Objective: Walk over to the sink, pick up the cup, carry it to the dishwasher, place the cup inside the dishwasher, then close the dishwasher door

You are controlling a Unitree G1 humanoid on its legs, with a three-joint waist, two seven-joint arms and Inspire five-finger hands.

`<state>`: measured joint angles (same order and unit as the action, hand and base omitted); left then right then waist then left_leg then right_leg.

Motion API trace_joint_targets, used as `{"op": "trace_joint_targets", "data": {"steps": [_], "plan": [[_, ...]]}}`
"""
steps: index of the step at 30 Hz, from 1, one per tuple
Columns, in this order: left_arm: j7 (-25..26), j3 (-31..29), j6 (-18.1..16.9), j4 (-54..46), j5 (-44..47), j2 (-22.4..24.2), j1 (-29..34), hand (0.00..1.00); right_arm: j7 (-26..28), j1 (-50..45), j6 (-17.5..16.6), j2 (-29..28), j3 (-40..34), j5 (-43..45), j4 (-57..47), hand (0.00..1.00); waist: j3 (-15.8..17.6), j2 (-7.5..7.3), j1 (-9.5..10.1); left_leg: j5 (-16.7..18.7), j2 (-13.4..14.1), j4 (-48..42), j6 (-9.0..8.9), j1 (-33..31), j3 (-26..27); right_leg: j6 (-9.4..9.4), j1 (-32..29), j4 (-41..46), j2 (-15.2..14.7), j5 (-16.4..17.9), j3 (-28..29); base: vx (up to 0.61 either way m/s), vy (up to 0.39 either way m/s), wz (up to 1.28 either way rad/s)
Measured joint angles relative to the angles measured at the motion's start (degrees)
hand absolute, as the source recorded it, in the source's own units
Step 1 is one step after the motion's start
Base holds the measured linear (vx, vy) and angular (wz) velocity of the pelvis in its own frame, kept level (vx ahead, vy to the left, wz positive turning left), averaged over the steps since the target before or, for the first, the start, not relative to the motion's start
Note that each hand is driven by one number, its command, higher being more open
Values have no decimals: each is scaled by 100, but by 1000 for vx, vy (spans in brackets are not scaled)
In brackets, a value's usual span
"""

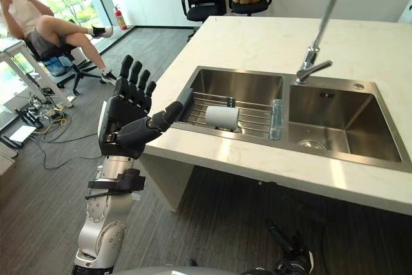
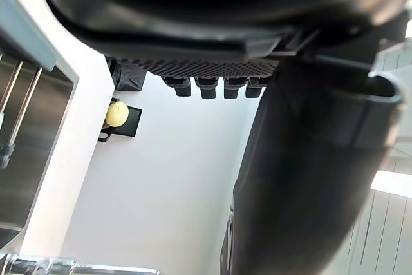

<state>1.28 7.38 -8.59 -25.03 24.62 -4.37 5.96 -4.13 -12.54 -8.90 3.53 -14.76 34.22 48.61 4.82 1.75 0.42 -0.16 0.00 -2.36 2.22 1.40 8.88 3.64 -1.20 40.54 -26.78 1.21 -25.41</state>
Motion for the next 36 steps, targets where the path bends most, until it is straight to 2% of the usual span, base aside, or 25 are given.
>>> {"op": "trace_joint_targets", "data": {"steps": [1,2,3,5,6,7,8,9,10,12,17,21,25,32,36], "plan": [[1,47,-11,68,-21,20,-25,100,8,19,36,-103,-81,-15,98,100,50,-38,-31,57,55,44,47,65,-101,6,-150,96,192,505,110,207,48,28],[6,166,-3,135,-138,0,-63,100,25,45,88,-154,-194,-15,276,100,194,-20,-27,90,116,92,-12,234,-137,69,-312,-94,424,802,173,205,55,23],[6,194,-3,152,-152,-19,-73,100,30,45,92,-160,-229,-17,304,100,197,-24,-28,106,119,94,-17,253,-140,83,-345,-180,451,828,189,241,55,12],[4,401,48,354,-159,-223,-318,100,89,10,168,-167,-511,-12,616,100,194,-72,-81,222,120,85,-82,407,-175,174,-593,-1158,719,842,545,209,-15,16],[3,432,63,364,-158,-263,-388,100,105,1,193,-167,-559,-12,688,100,205,-80,-112,254,121,65,-111,430,-208,213,-634,-1363,766,813,611,211,-84,32],[-5,450,71,371,-133,-323,-504,100,130,-65,223,-202,-674,-9,788,100,216,-113,-166,326,116,21,-202,455,-262,246,-649,-1771,835,573,627,162,-100,28],[-18,477,74,371,-91,-345,-554,100,150,-113,228,-247,-762,-8,834,100,201,-161,-172,371,102,-1,-248,466,-284,237,-641,-1982,874,262,618,201,-171,29],[-26,485,73,385,-17,-343,-626,100,178,-224,231,-331,-892,-8,952,100,155,-295,-166,467,39,-11,-349,523,-321,279,-531,-2249,871,-148,509,207,-242,6],[-25,524,103,448,98,-230,-622,100,176,-229,245,-304,-1048,-5,1080,100,141,-196,-141,571,196,-88,-460,509,-307,308,-390,-2493,1044,-44,462,231,-286,-1],[-103,658,335,460,256,-130,-636,100,178,-231,245,-261,-1229,-5,1130,100,86,-6,-156,631,423,-90,-552,546,-194,202,-324,-2591,1293,20,415,190,-219,-12],[-341,985,730,538,293,-128,-719,100,193,-194,205,-245,-1239,-5,1068,100,97,-16,-186,663,550,-23,-620,725,-18,180,-124,-2759,1466,32,399,68,-61,-4],[-249,976,781,561,203,-237,-682,100,186,-200,242,-299,-1007,-4,1027,100,80,-1,-174,677,540,23,-600,731,48,218,11,-3157,1563,-188,441,-15,14,-9],[-42,799,781,632,-622,-275,-679,100,162,-240,388,-312,-742,17,839,100,32,16,-201,685,526,77,-587,728,249,228,21,-3514,1654,-419,603,-3,23,-22],[118,632,866,1641,-1722,-1072,-680,100,175,-282,570,-304,-721,32,815,100,-7,32,-347,683,534,150,-583,848,334,212,220,-3916,1776,-593,624,23,12,-7],[174,518,864,1922,-2222,-1595,-687,100,459,-310,635,-247,-723,263,823,100,1,45,-370,681,530,151,-583,865,347,212,265,-3998,1789,-637,615,-13,-2,-2]]}}
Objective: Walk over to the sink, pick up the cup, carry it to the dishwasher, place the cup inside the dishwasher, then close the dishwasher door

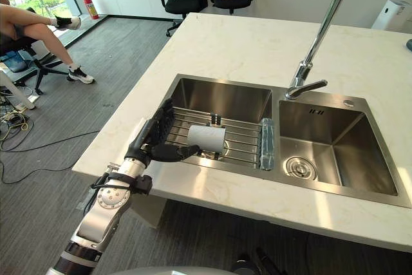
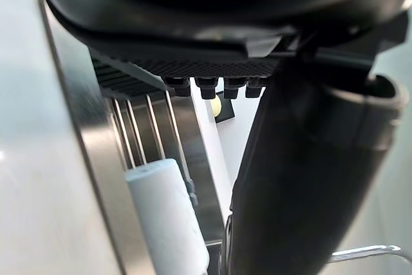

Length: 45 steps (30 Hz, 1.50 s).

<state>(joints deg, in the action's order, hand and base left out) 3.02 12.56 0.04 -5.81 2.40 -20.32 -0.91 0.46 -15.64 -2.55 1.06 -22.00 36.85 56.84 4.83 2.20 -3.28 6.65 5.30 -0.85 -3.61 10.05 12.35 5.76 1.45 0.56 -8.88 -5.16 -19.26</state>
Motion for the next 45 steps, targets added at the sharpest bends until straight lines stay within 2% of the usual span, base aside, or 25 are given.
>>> {"op": "trace_joint_targets", "data": {"steps": [6,13,15,18,20,21,22,23,24,25,26,27,28,29,30,31,32,33,35,38,42,45], "plan": [[224,-225,-226,1,-128,-348,-36,100,198,9,0,29,1,27,29,100,24,38,-3,-22,-28,0,13,28,-64,-3,117,-111,-11,-53,-46,-33,-3,5],[575,-246,-645,-64,-189,-303,-46,100,401,46,-5,56,3,152,38,100,71,96,-5,-118,-31,88,8,-68,-177,-62,146,-307,15,-108,-172,-35,-22,9],[581,-314,-681,-271,-186,-108,-48,100,456,44,-7,79,3,156,41,100,86,123,5,-119,-17,86,3,-145,-209,-54,103,-308,25,-101,-183,-3,-22,9],[627,-346,-823,-522,-166,179,-110,100,474,63,-8,181,12,185,40,100,138,216,26,-79,10,14,-19,-232,-196,12,-98,-5,-1,83,-149,7,0,-1],[685,-378,-880,-543,-126,256,-225,100,473,72,-4,243,36,189,40,100,181,291,32,46,82,-200,-77,-306,-159,42,-320,494,-19,415,-39,29,-33,-7],[754,-434,-901,-544,-125,323,-269,100,471,62,10,291,77,188,40,100,202,329,12,127,146,-404,-166,-343,-78,12,-452,892,-16,711,88,48,-83,5],[817,-477,-917,-552,-121,387,-282,100,465,42,38,322,122,186,61,100,215,306,-13,188,166,-919,-264,-508,-22,-33,-515,1176,-76,934,180,41,-95,10],[838,-494,-916,-572,-113,426,-272,100,457,37,52,335,121,185,85,100,236,274,-12,203,206,-1392,-288,-701,9,-59,-507,1268,-137,1010,195,35,-157,10],[855,-505,-916,-678,-23,526,-263,100,459,11,84,383,119,176,89,100,340,304,14,170,361,-2577,-339,-1154,0,-147,-367,1307,-153,1083,205,29,-193,-7],[856,-522,-937,-842,62,636,-232,100,458,6,115,451,98,171,139,100,460,324,69,-101,573,-3585,-430,-1545,-40,-234,-158,1264,-119,1141,215,39,-187,-14],[834,-524,-941,-905,110,670,-229,100,458,15,118,475,91,168,194,100,490,317,83,-259,624,-3923,-395,-1627,-60,-266,-24,1218,-128,1160,235,78,-159,-21],[785,-521,-957,-982,128,691,-212,100,456,15,119,481,87,170,226,100,491,309,96,-139,644,-3926,-305,-1617,-48,-288,143,1144,-138,1173,240,85,-148,-24],[693,-516,-1066,-1096,152,694,-209,100,456,39,109,541,51,175,222,100,488,314,74,16,644,-3517,-208,-1594,-56,-293,245,1051,-138,1176,284,115,-155,-37],[624,-480,-1121,-1297,173,703,-208,100,461,116,90,568,-26,178,214,100,487,308,81,15,583,-2821,-168,-1567,-126,-302,262,969,-135,1164,374,95,-97,-38],[593,-450,-1143,-1401,209,707,-207,100,460,151,53,593,-30,179,215,100,487,309,80,-27,538,-2421,-217,-1526,-175,-283,258,935,-131,1148,414,126,-39,-47],[541,-383,-1169,-1572,215,717,-208,100,462,204,9,645,-27,178,218,100,480,319,82,-443,442,-1662,-313,-1424,-231,-249,234,897,-111,1129,490,152,4,-45],[523,-303,-1167,-1681,214,745,-219,100,461,228,-18,694,-28,179,211,100,436,387,75,-1224,387,-1111,-314,-1325,-229,-208,231,826,-31,1108,572,170,29,-40],[502,-273,-1166,-1692,213,760,-232,100,454,232,-37,709,-30,183,222,100,394,416,62,-1296,399,-949,-280,-1275,-137,-186,233,788,12,1100,593,219,74,-15],[406,-168,-1096,-1648,214,790,-378,100,436,244,-39,670,-29,258,207,100,250,453,18,-1305,321,-214,-285,-1055,-118,-121,150,717,20,1080,560,224,112,7],[333,-68,-858,-1583,223,787,-445,100,398,275,-3,474,-11,361,207,100,247,446,8,-1324,235,215,-270,-895,-116,-73,181,628,20,1067,498,95,71,15],[163,26,-587,-1582,395,699,-437,100,281,292,44,318,58,344,212,100,235,446,18,-1324,168,311,-269,-787,-98,-8,292,493,-19,1026,497,2,27,3],[-253,315,-412,-1582,497,602,-417,100,167,281,72,341,221,340,248,100,217,461,11,-1339,199,438,-248,-708,-88,8,316,401,28,1003,515,-60,1,-4]]}}
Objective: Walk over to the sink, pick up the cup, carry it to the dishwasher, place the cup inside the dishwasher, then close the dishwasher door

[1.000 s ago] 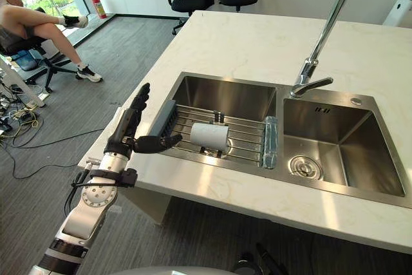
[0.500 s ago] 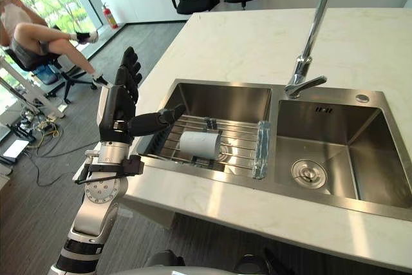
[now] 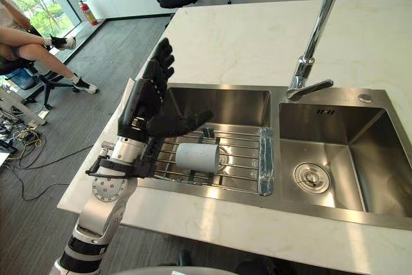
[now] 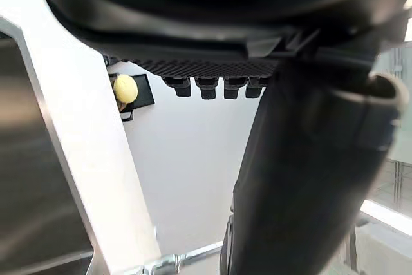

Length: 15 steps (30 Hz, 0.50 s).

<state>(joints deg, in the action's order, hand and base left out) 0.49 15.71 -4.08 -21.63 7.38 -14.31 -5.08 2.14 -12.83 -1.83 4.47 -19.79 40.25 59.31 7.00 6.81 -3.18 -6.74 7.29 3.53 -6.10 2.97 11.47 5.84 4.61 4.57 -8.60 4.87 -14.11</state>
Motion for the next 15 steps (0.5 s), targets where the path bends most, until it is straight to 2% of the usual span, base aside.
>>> {"op": "trace_joint_targets", "data": {"steps": [2,5,9,10,15], "plan": [[-292,229,106,1,-4,-88,3,100,-8,-10,-1,24,3,-12,45,100,-42,23,-8,0,24,93,0,21,0,-32,-6,-75,21,-22,10,-58,18,-5],[-750,454,261,70,-390,-351,25,100,-9,-26,-3,44,5,-48,92,100,-119,15,-19,22,16,136,29,21,17,15,-12,-217,57,-170,56,-42,21,-11],[-1131,451,487,218,-759,-850,48,100,-14,-38,1,68,8,-155,93,100,-136,15,-18,64,0,137,72,6,21,60,-11,-322,53,-255,99,-48,26,-7],[-1320,434,505,218,-758,-1092,85,100,-12,-55,2,68,8,-157,93,100,-160,7,-1,73,-17,137,81,-14,21,93,-8,-382,43,-299,105,-38,25,-1],[-1852,226,630,217,-756,-1489,111,100,-7,-65,47,90,4,-165,91,100,-203,4,38,85,-54,137,98,-46,18,124,3,-466,19,-418,99,-7,5,0]]}}
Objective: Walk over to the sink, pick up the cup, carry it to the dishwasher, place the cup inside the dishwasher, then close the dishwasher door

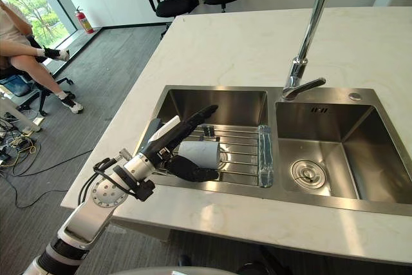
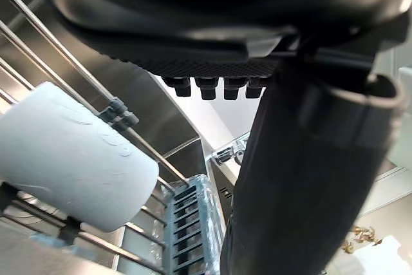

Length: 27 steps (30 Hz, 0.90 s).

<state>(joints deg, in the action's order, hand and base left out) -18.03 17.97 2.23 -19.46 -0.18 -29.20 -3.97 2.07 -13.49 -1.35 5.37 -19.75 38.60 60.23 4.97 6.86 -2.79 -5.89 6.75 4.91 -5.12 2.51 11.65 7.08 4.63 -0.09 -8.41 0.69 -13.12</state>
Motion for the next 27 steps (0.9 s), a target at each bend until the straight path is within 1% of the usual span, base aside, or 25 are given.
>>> {"op": "trace_joint_targets", "data": {"steps": [2,6,10,12,16,20,27], "plan": [[-118,-107,31,0,-56,-157,-1,100,6,0,12,4,-2,0,-2,100,-50,0,7,0,-4,0,1,-18,-1,4,2,-21,3,-16,-6,0,0,0],[-146,-219,115,98,-375,-320,-44,100,14,26,26,17,-6,1,-3,100,-89,-2,12,2,-6,0,3,-12,-20,4,27,-29,8,-19,-33,0,-3,1],[-141,-241,113,687,-547,-696,-87,100,46,62,35,72,-8,1,-5,100,-94,-7,21,2,-6,0,4,5,-38,-4,57,-38,11,-25,-54,-22,-1,2],[-142,-243,113,814,-543,-832,-87,100,46,60,52,87,-8,2,-4,100,-101,-32,38,2,-6,1,4,3,-47,-5,63,-70,10,-29,-64,-38,3,2],[-252,-276,118,849,-532,-892,-115,100,45,65,69,96,-8,3,-5,100,-135,-92,33,3,-10,2,5,3,-52,-3,84,-115,11,-39,-74,-9,0,0],[-264,-275,206,920,-425,-990,-219,100,44,65,74,106,-10,5,-4,100,-135,-93,22,3,-10,3,5,4,-51,-7,106,-143,18,-71,-76,0,0,0],[-209,-276,209,1349,-341,-1147,-561,100,43,61,83,107,-10,11,-4,100,-133,-97,21,3,-9,3,4,19,-32,-9,147,-226,26,-121,-61,-9,-1,-1]]}}
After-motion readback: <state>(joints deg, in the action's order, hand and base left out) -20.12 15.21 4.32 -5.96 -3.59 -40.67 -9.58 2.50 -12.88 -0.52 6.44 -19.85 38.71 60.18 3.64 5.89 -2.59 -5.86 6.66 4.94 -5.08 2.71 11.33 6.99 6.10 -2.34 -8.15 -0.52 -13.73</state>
